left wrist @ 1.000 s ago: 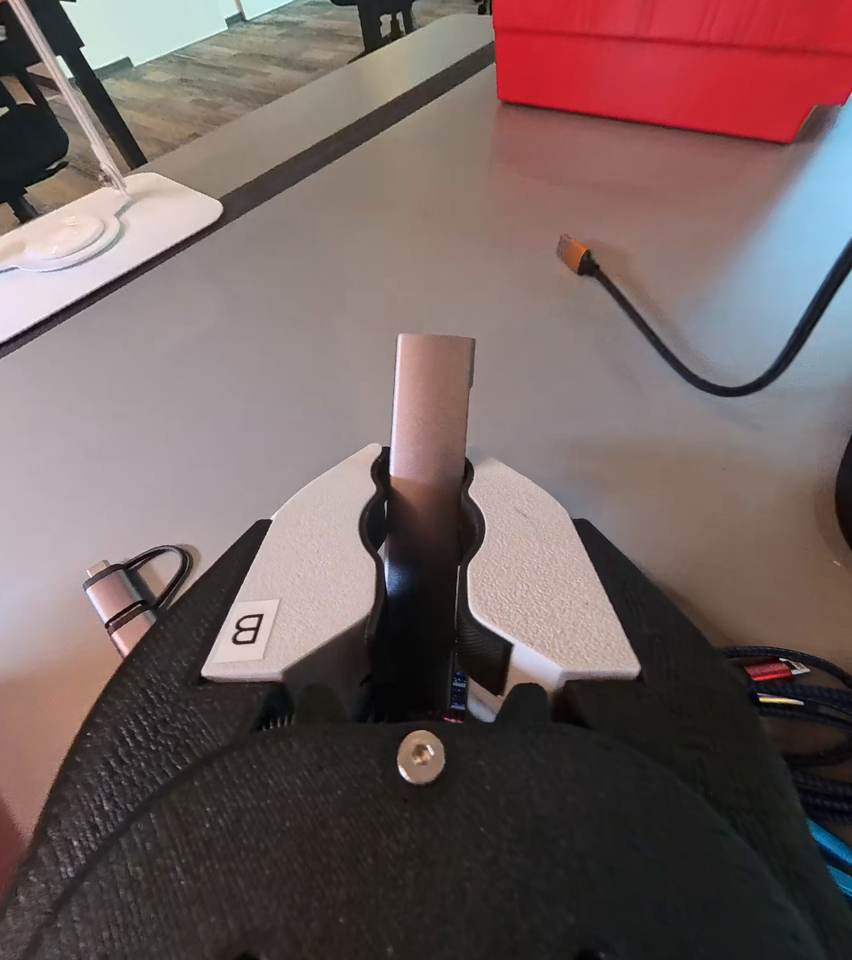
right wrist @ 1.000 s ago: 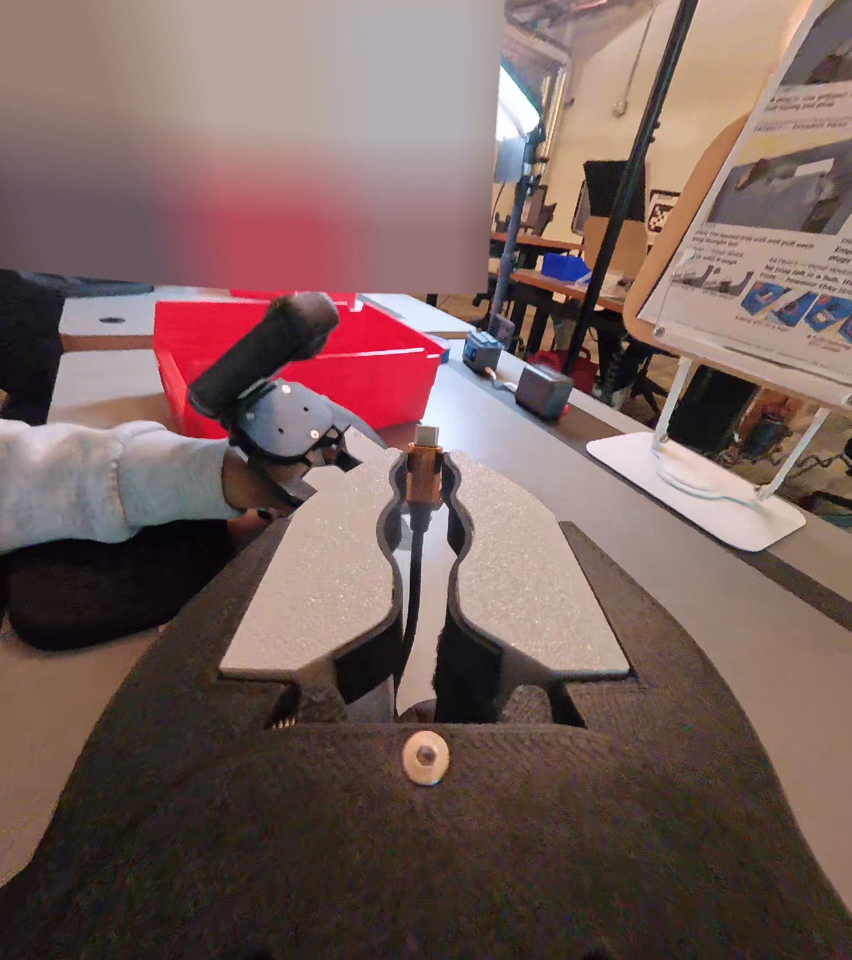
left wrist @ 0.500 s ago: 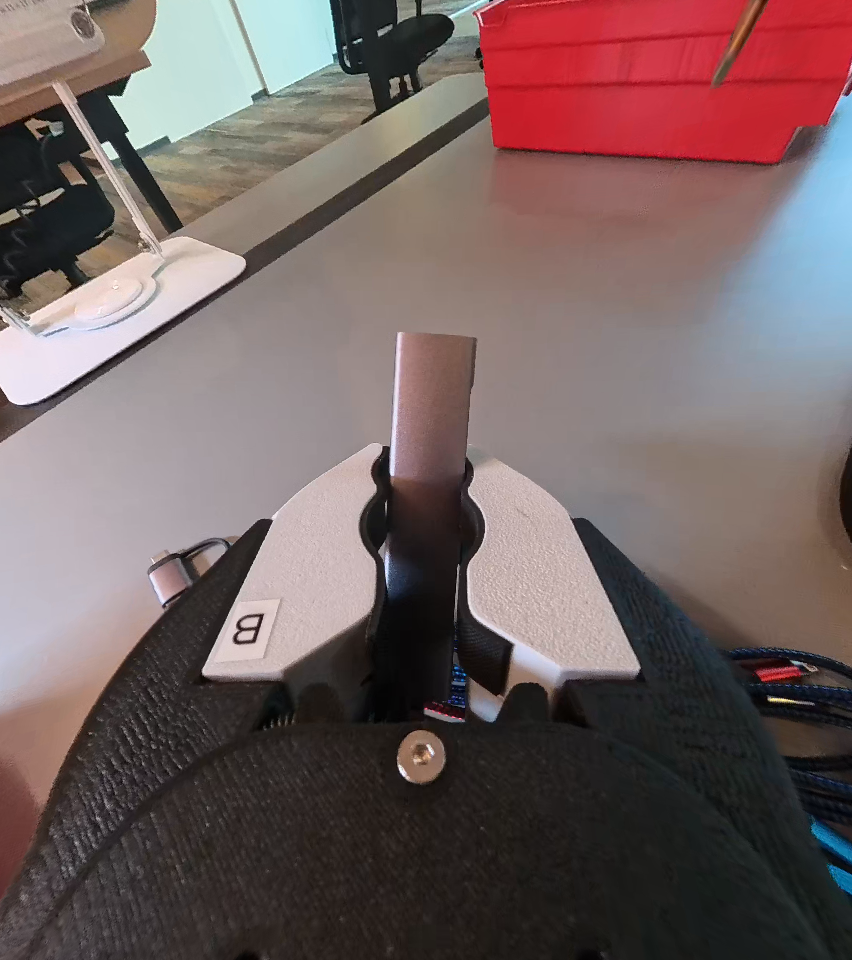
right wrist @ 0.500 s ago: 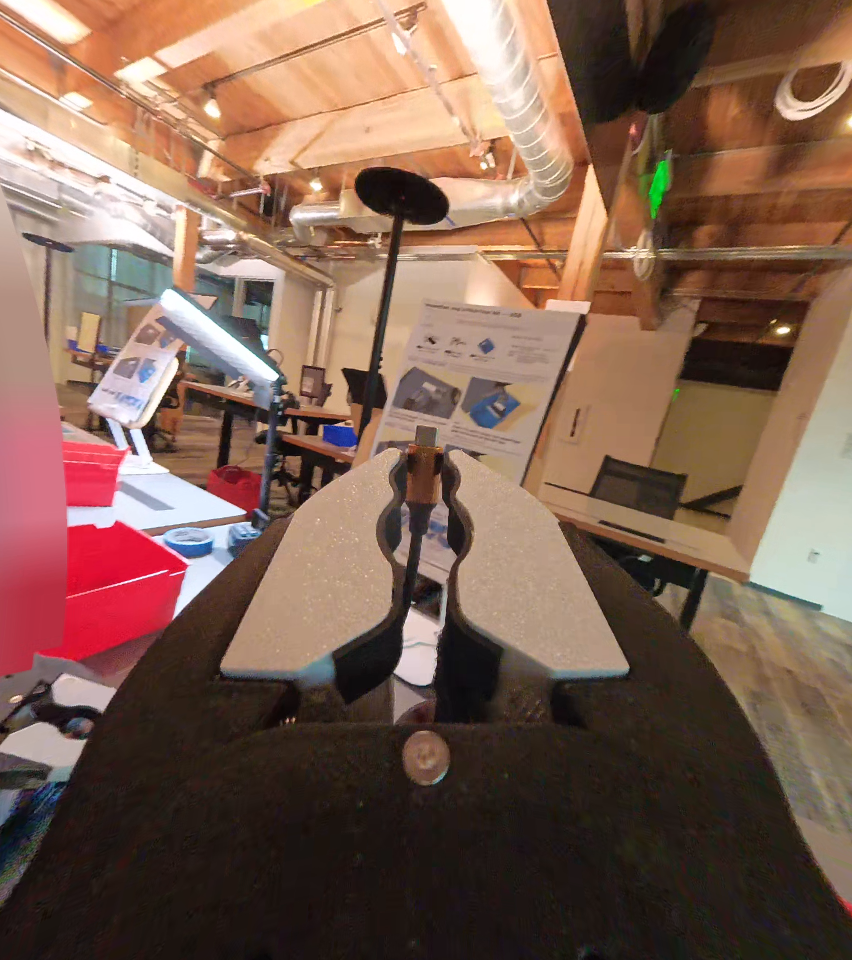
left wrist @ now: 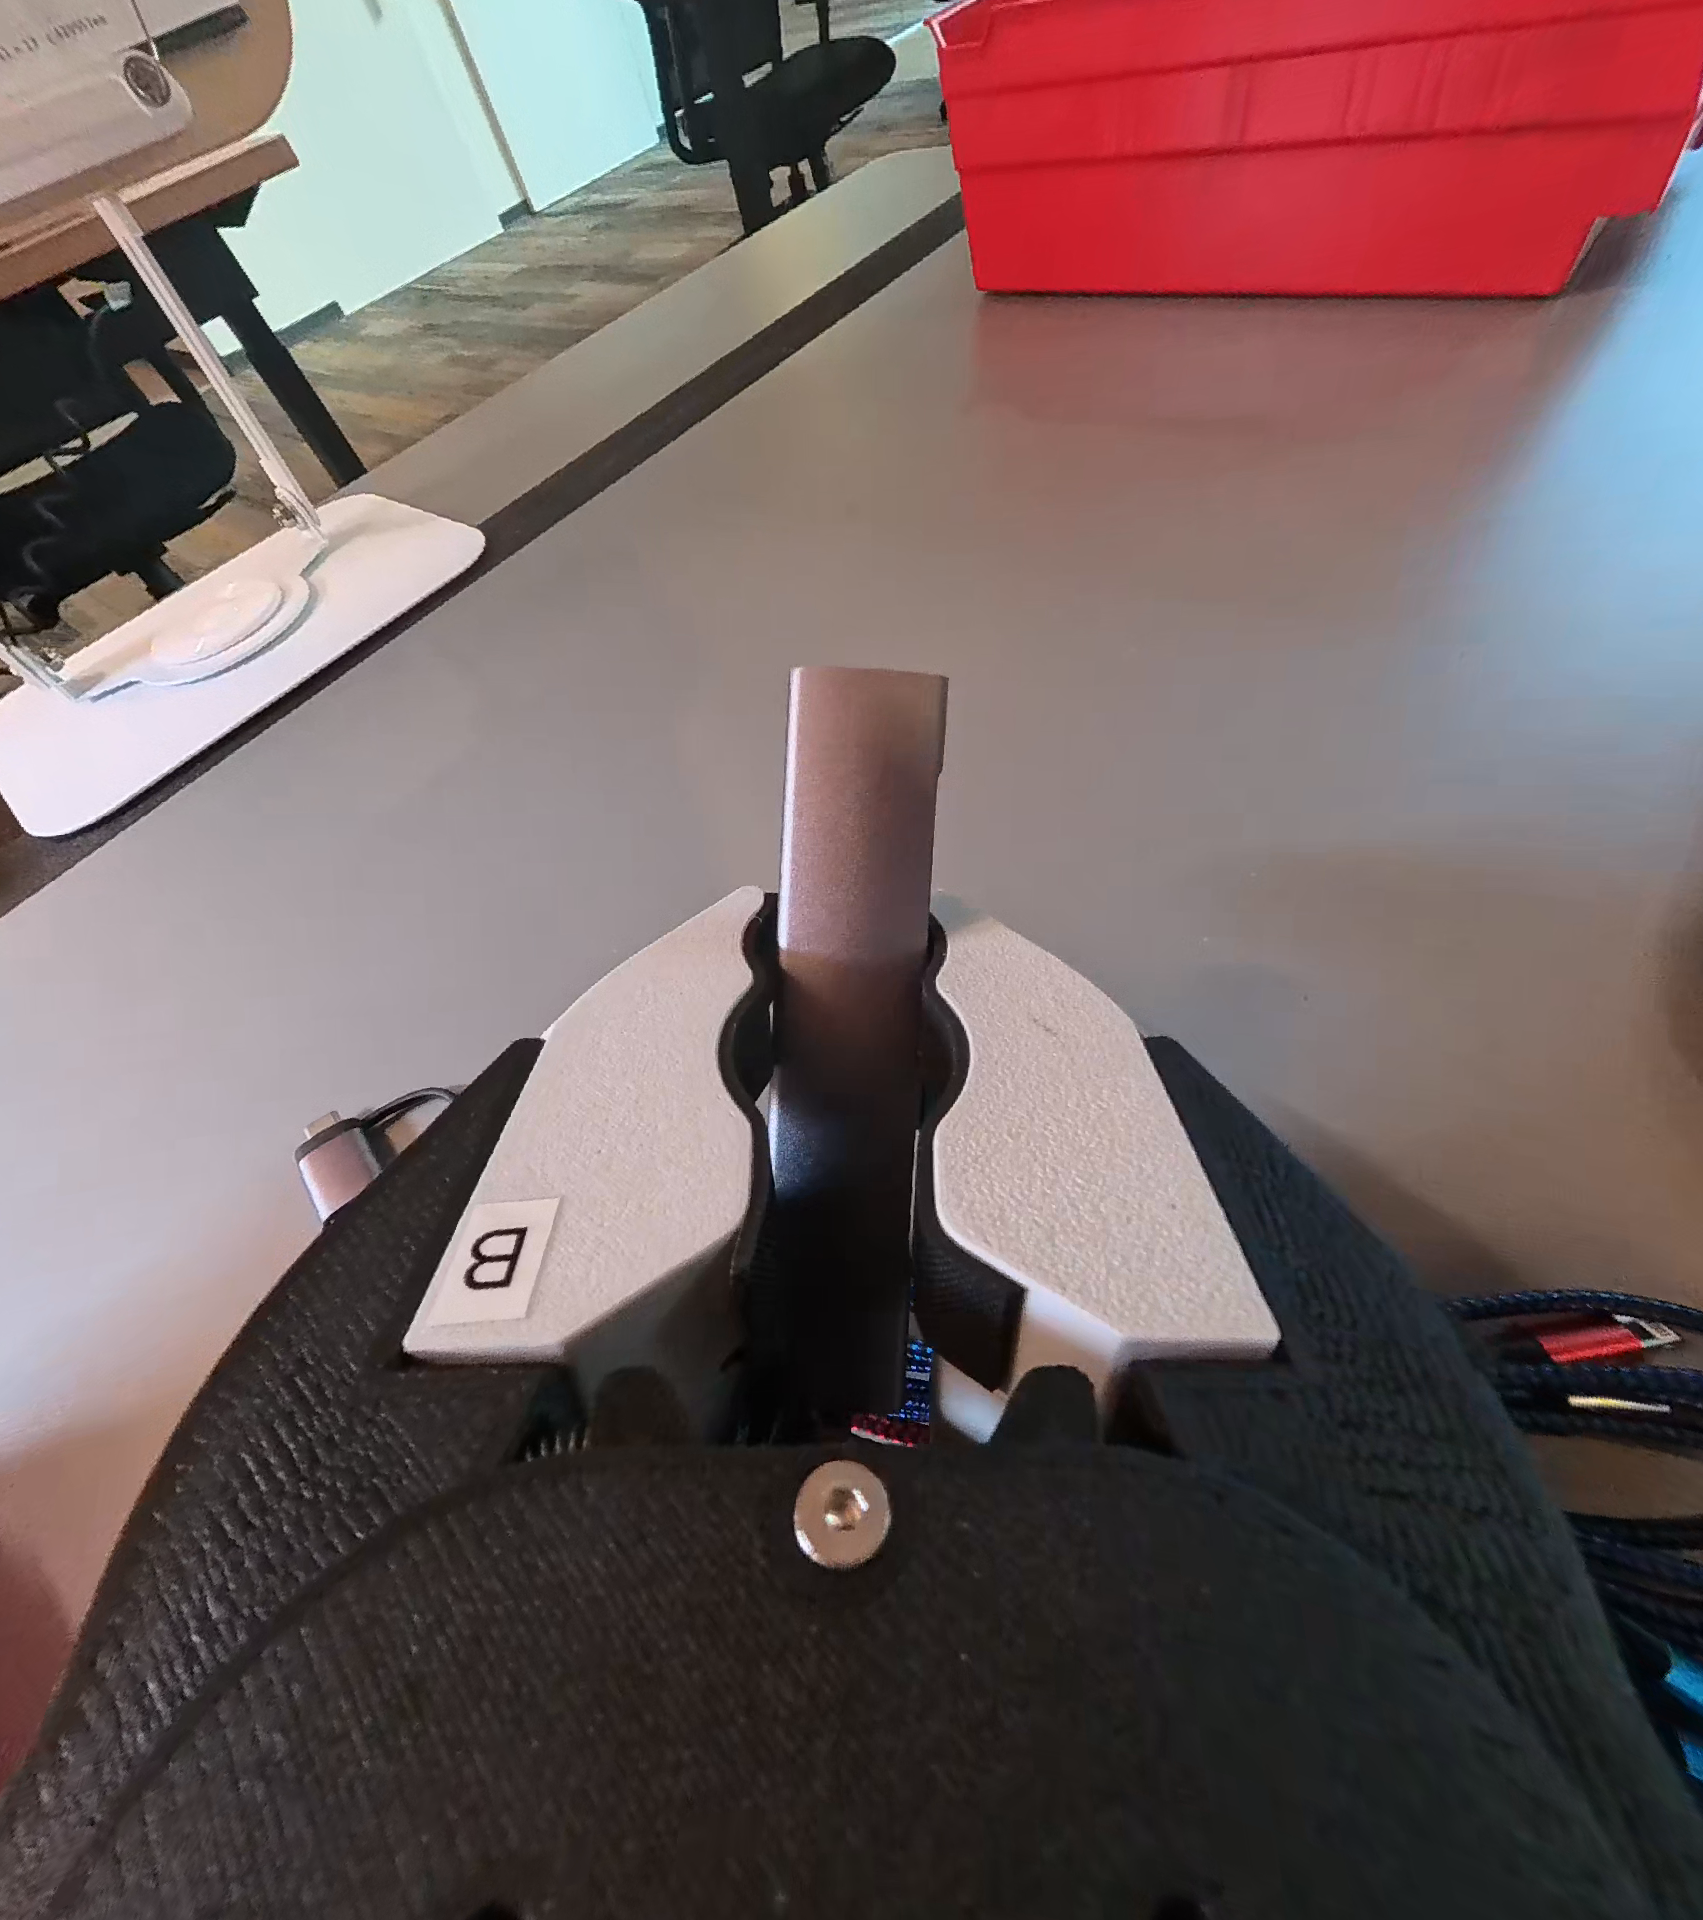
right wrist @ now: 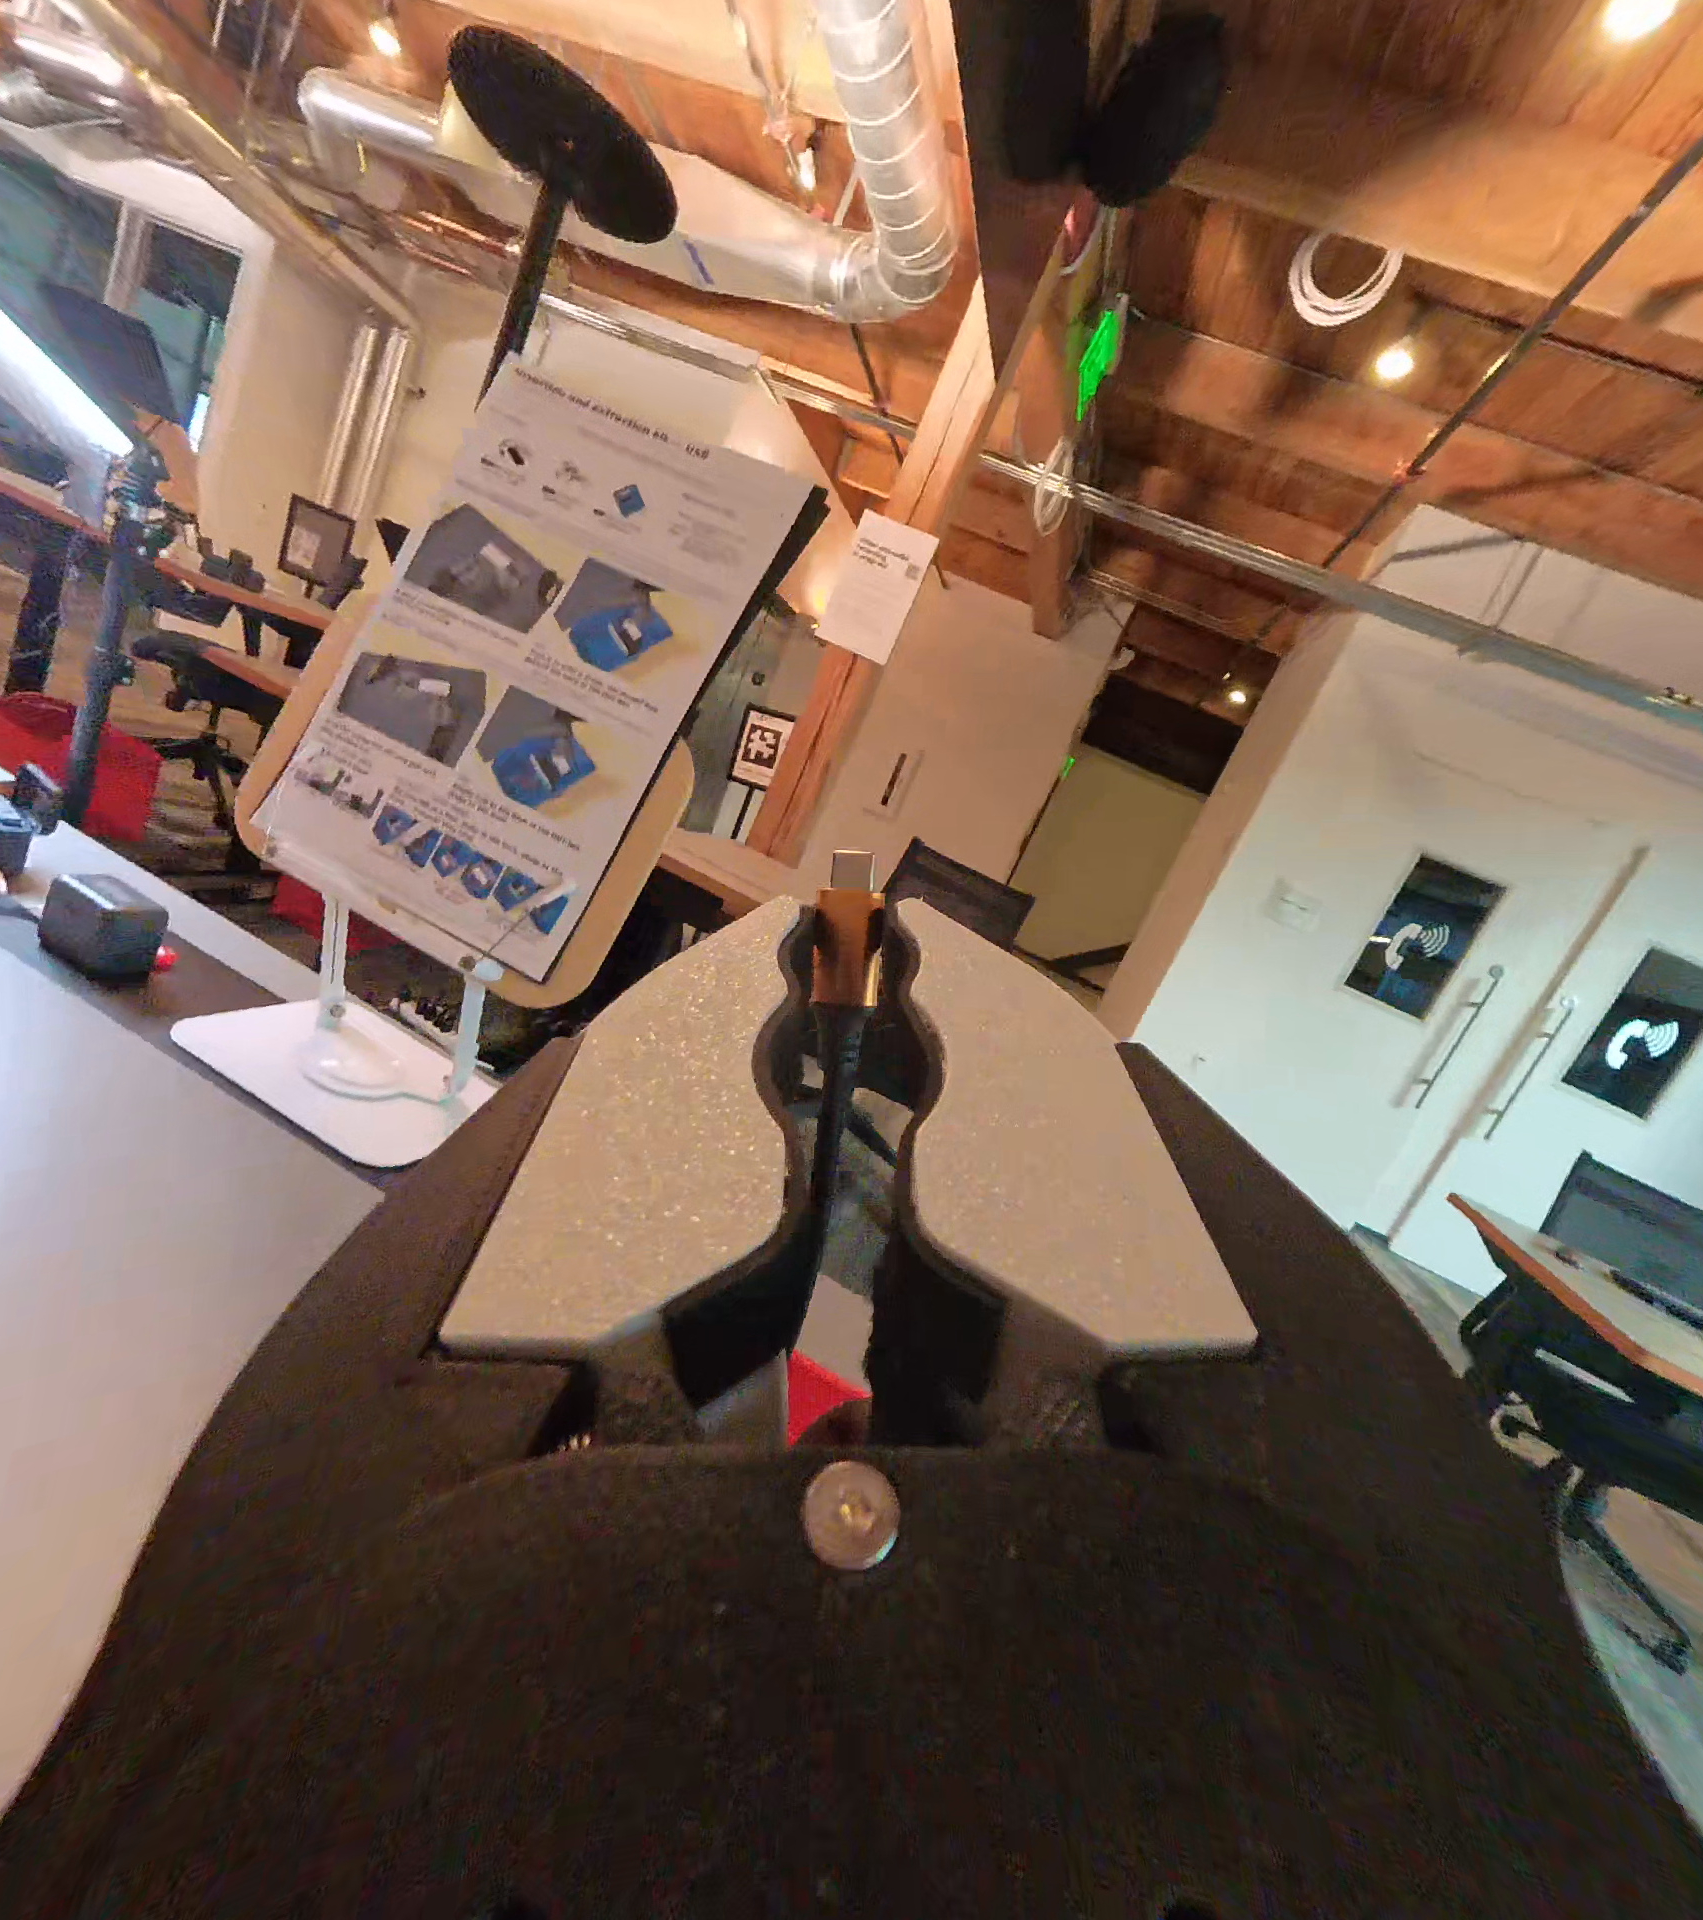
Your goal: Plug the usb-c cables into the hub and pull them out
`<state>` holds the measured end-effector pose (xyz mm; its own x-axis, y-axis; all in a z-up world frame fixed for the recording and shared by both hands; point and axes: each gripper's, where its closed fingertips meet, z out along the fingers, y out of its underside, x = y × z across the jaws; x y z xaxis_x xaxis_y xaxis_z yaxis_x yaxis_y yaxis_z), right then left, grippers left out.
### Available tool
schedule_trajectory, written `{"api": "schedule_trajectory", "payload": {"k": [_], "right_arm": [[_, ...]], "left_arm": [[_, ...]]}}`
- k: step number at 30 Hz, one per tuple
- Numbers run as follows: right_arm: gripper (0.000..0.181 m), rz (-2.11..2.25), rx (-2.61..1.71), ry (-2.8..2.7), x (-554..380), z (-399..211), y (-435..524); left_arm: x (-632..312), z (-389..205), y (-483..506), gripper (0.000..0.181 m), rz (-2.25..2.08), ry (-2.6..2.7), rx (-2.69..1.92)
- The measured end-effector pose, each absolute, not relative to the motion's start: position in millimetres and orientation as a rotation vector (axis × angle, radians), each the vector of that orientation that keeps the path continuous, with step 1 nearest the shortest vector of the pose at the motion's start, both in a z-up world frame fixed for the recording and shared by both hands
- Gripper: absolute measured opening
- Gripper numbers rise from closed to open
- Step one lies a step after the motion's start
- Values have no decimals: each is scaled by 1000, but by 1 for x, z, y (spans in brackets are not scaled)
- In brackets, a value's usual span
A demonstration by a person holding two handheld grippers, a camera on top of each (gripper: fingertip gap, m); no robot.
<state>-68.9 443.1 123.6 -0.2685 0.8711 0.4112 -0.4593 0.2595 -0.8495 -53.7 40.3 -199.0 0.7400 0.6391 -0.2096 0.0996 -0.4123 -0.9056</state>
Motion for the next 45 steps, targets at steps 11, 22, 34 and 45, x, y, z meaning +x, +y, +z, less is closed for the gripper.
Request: {"api": "schedule_trajectory", "payload": {"k": [11,22,34,45], "right_arm": [[13,1390,-1286,-1173,-124,-84,521],[16,600,-1736,-1565,-132,-203,571],[82,1148,-1244,-1344,-122,-54,462],[136,2273,-496,-1607,-29,-31,128]], "left_arm": [[-54,-201,41,24,667,-556,-1933],[-52,-203,45,24,672,-535,-1953],[-53,-198,42,24,655,-567,-1919],[-52,-190,42,23,672,-553,-1887]]}}
